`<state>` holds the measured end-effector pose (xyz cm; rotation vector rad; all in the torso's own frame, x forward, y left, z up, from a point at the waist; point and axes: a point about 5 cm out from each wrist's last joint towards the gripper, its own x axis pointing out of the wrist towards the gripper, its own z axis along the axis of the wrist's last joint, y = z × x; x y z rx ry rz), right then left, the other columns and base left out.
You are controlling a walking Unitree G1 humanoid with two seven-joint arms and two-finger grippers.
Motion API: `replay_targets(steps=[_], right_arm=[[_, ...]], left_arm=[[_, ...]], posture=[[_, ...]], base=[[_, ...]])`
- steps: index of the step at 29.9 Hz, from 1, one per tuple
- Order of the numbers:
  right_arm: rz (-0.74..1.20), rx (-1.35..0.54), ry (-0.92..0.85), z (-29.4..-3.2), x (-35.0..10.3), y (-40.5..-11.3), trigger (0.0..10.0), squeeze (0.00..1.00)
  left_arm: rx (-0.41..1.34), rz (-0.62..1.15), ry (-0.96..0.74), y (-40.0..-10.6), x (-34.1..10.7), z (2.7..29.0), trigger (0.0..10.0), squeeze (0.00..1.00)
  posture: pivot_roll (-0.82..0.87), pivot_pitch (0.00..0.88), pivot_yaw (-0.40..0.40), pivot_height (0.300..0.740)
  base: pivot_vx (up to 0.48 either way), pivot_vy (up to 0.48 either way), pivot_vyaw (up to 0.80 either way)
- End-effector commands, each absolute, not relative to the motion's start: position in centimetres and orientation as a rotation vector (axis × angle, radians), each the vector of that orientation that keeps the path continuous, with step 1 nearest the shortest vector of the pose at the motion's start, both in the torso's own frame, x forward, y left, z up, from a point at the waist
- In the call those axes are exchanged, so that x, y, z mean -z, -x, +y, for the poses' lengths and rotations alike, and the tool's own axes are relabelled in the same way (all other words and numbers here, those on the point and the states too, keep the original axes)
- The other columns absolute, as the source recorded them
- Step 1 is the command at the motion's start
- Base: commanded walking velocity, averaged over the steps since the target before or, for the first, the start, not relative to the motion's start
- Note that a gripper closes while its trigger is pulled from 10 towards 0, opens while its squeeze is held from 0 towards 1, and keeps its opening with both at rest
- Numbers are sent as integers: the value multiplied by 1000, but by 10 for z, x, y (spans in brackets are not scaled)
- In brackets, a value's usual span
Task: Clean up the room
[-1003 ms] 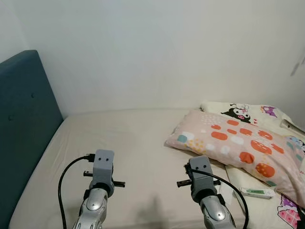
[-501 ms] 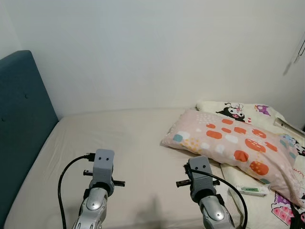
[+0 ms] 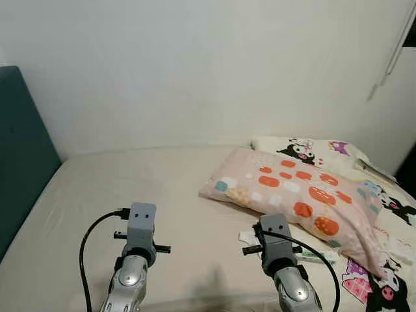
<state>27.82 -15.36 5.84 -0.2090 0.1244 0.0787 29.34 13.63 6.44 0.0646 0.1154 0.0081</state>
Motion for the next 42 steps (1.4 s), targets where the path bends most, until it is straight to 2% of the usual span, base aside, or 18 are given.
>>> replay_targets(steps=[1, 6, 10, 14, 23, 35, 42], right_arm=[[131, -73, 199, -155, -57, -278, 10000, 0], [134, -69, 201, -157, -57, -278, 10000, 0], [139, -65, 198, -158, -56, -277, 10000, 0], [140, -58, 192, -159, -56, -277, 10000, 0], [143, -42, 185, -162, -55, -275, 10000, 0], [139, -41, 168, -161, -56, -276, 10000, 0], [136, -45, 172, -159, -56, -276, 10000, 0]], left_arm=[[-17, 126, -70, -294, -64, 138, 10000, 0], [-17, 128, -73, -294, -64, 138, 10000, 0], [50, 158, -140, -293, -61, 136, 10000, 0], [93, 184, -167, -293, -58, 136, 10000, 0], [48, 201, -128, -296, -59, 141, 10000, 0], [43, 118, -26, -297, -70, 137, 10000, 0], [42, 112, -22, -292, -68, 134, 10000, 0]], posture=[[-14, 24, -40, 740], [-12, 28, -39, 740], [-8, 29, -38, 740], [-7, 29, -30, 740], [-5, 29, -24, 740], [-4, 31, -23, 740], [-6, 32, -23, 740]], base=[[0, -379, 0], [0, -379, 0], [0, -96, 0], [0, 432, 0], [0, 466, 0], [0, 0, 0], [0, 0, 0]])
